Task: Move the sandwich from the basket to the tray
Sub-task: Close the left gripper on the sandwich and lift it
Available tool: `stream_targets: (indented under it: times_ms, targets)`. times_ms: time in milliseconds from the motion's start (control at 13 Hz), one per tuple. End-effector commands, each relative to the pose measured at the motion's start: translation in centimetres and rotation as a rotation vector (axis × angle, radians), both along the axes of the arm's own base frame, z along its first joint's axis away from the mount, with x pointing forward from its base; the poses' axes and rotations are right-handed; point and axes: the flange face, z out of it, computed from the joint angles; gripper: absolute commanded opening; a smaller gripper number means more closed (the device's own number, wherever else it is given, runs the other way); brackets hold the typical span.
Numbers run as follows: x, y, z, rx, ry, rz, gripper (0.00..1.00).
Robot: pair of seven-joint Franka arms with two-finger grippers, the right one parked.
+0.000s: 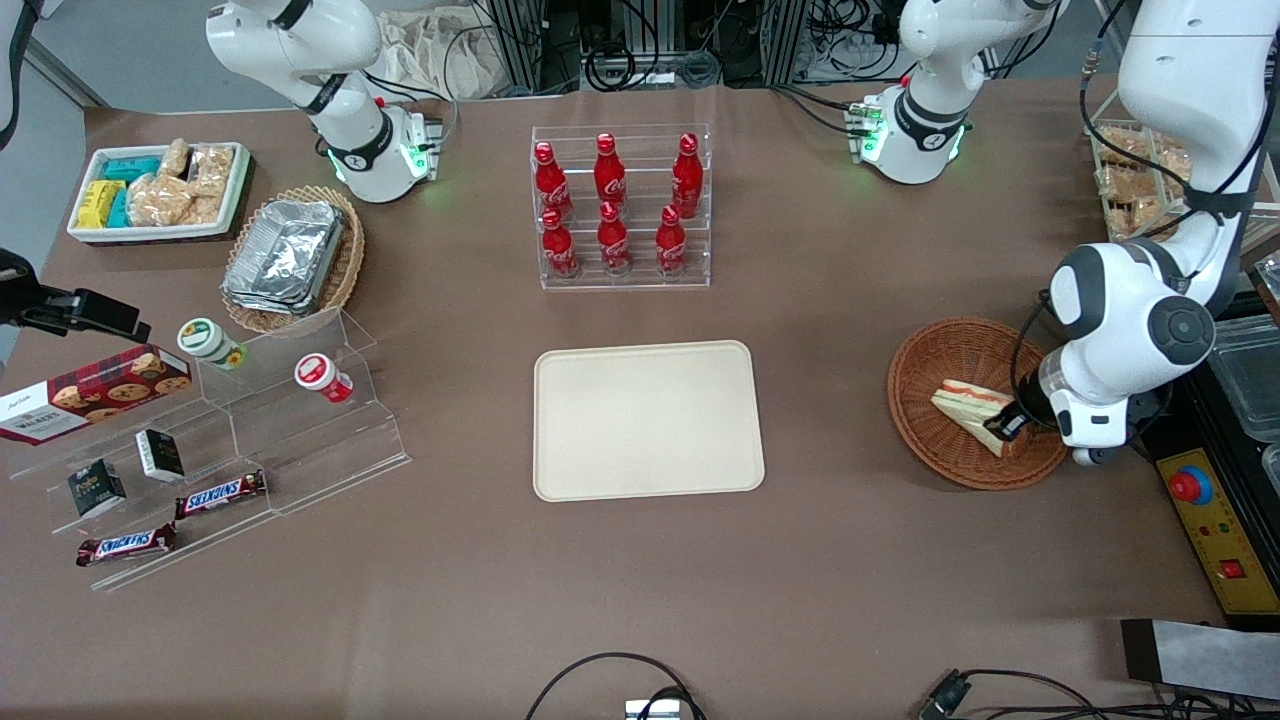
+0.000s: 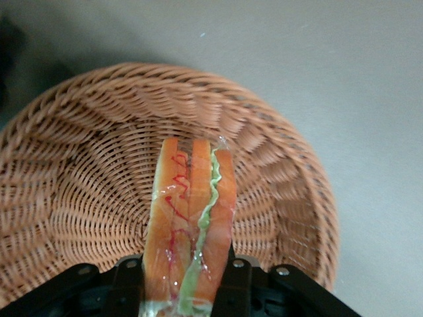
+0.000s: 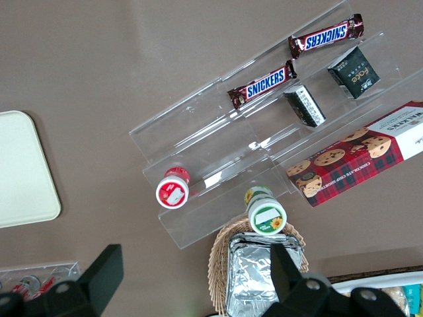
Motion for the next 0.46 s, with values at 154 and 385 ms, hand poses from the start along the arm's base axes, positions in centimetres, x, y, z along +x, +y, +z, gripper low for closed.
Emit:
stream_targets:
  times_ms: [154,385]
  targets:
    - [5.1,-6.4,12.6,0.039,0.087,-0.089,0.00]
    - [5.5,-15.5,16.0,-0.024,0.063,-0.215,0.00]
